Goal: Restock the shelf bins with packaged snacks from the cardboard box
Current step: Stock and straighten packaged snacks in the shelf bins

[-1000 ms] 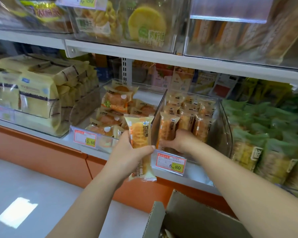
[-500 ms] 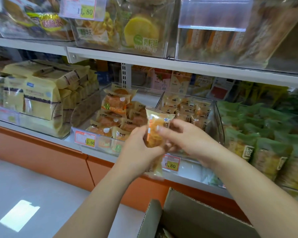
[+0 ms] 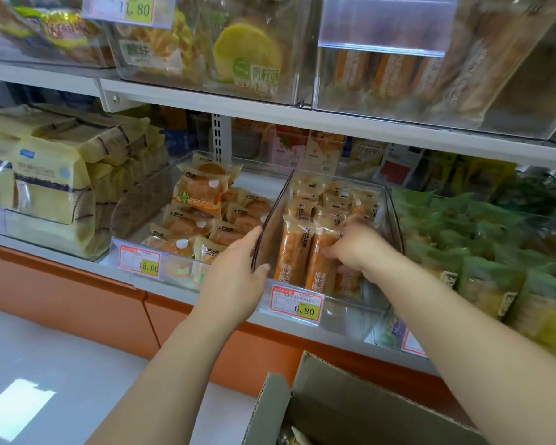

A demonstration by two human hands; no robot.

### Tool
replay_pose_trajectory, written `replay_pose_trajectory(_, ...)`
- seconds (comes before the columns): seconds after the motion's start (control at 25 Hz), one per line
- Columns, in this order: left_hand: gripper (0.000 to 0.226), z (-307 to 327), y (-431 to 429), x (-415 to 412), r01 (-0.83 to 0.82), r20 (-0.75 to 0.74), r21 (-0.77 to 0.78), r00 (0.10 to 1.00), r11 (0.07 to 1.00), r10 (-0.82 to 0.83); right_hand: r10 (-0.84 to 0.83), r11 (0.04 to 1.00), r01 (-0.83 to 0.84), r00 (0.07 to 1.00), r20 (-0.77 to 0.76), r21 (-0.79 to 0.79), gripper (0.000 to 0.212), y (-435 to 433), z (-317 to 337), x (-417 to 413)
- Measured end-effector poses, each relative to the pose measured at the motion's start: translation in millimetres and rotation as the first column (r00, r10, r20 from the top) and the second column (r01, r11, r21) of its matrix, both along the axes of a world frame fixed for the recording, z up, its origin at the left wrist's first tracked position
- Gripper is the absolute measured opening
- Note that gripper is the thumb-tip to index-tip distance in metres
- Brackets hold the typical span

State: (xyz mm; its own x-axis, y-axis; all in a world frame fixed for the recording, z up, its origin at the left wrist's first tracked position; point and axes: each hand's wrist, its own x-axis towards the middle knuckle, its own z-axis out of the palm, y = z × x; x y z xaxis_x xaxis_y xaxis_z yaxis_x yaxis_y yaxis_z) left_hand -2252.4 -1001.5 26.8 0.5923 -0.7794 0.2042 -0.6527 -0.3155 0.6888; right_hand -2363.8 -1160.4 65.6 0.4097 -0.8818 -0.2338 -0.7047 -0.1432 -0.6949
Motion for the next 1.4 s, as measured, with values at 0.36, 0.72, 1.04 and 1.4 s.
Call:
replay_pose_trajectory(0.36, 0.067, -4, 2, 0, -0.023, 0.050, -0.034, 0.998, 0.999, 0.024, 0.048, 0.981, -0.050, 0.999, -0.018, -0.189, 0.080, -5, -22, -11)
replay_pose_trajectory(0.72, 0.031, 9, 48, -69, 0.256, 0.066, -0.012, 0.965, 0.966, -0.255, 0.390, 0.921, -0.385, 0.917, 0.083, -0.066, 0.026, 72, 24, -144)
replay_pose_trajectory(1.04, 0.050, -150, 33, -187, 0.519, -0.308, 0.841, 0.688, 0.150, -0.657, 0.598, 0.787, -0.344, 0.631, -0.494, 0.513, 0.037, 92, -211, -267)
replay_pose_trajectory(1.4, 0.043, -278, 51, -228, 0.394, -0.268, 0.892, 0.856, 0.221, -0.442, 0.151, 0.834, 0.088, 0.913, -0.379, 0.545, 0.061, 155, -336, -299)
